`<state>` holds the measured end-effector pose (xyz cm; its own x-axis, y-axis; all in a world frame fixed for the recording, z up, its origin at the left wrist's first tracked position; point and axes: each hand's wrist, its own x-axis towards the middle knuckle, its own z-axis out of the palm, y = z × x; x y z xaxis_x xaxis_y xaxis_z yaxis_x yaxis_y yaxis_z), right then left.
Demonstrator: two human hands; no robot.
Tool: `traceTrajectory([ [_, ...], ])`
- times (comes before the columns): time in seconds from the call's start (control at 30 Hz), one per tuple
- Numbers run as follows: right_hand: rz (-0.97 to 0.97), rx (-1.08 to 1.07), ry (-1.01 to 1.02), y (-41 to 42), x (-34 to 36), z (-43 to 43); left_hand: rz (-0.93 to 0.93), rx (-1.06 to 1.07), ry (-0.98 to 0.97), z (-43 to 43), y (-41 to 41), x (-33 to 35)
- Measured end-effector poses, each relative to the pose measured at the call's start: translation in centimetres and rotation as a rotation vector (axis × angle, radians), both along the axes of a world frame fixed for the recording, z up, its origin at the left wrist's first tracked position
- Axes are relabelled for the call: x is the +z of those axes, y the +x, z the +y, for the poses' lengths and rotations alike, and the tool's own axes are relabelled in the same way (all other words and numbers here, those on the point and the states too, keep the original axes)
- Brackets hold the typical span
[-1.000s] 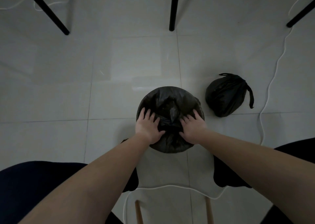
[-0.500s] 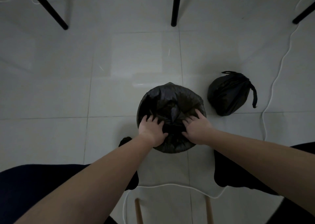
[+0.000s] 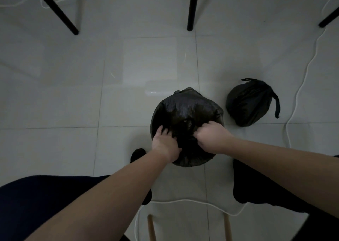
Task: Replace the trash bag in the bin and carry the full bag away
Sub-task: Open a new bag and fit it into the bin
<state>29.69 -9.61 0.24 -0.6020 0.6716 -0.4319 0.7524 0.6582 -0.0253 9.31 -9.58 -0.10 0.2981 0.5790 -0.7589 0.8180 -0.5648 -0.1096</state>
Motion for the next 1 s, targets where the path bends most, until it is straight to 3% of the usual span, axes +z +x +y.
traceTrajectory([
  [0.1, 0.051, 0.039, 0.129, 1.4, 0.5, 0.7, 0.074, -0.002, -0.030, -0.6, -0.2, 0.5],
  [0.3, -0.472, -0.040, -0.115, 2.6, -0.2, 0.7, 0.260, -0.178, 0.054, 0.8, -1.8, 1.0],
  [0.37, -0.420, -0.046, -0.133, 1.7, 0.2, 0.4, 0.276, -0.212, 0.096, 1.4, -1.8, 1.3],
  [0.43, -0.220, -0.004, 0.011, 0.8, 1.0, 0.2, 0.233, -0.220, 0.116, 1.6, -1.1, 1.6],
  [0.53, 0.088, 0.062, 0.194, 0.4, 1.7, 0.8, 0.019, -0.079, 0.084, 0.9, 0.9, 1.8],
  [0.63, -0.004, 0.057, 0.159, 0.5, 1.5, 2.2, -0.045, -0.003, 0.010, -0.1, 1.8, 1.2],
  [0.73, -0.350, -0.097, -0.010, 1.3, 1.7, 3.0, 0.212, -0.110, -0.035, 0.3, -0.1, 1.3],
  [0.8, -0.489, -0.100, -0.104, 1.8, 1.9, 2.7, 0.276, -0.143, 0.015, 1.4, -1.4, 1.6],
  [0.87, -0.461, -0.055, -0.096, 1.7, 2.0, 1.8, 0.266, -0.157, 0.110, 2.7, -1.8, 1.8],
  [1.0, -0.095, -0.031, 0.183, 0.5, 2.0, 0.9, 0.072, -0.097, 0.149, 3.5, -0.1, 2.1],
])
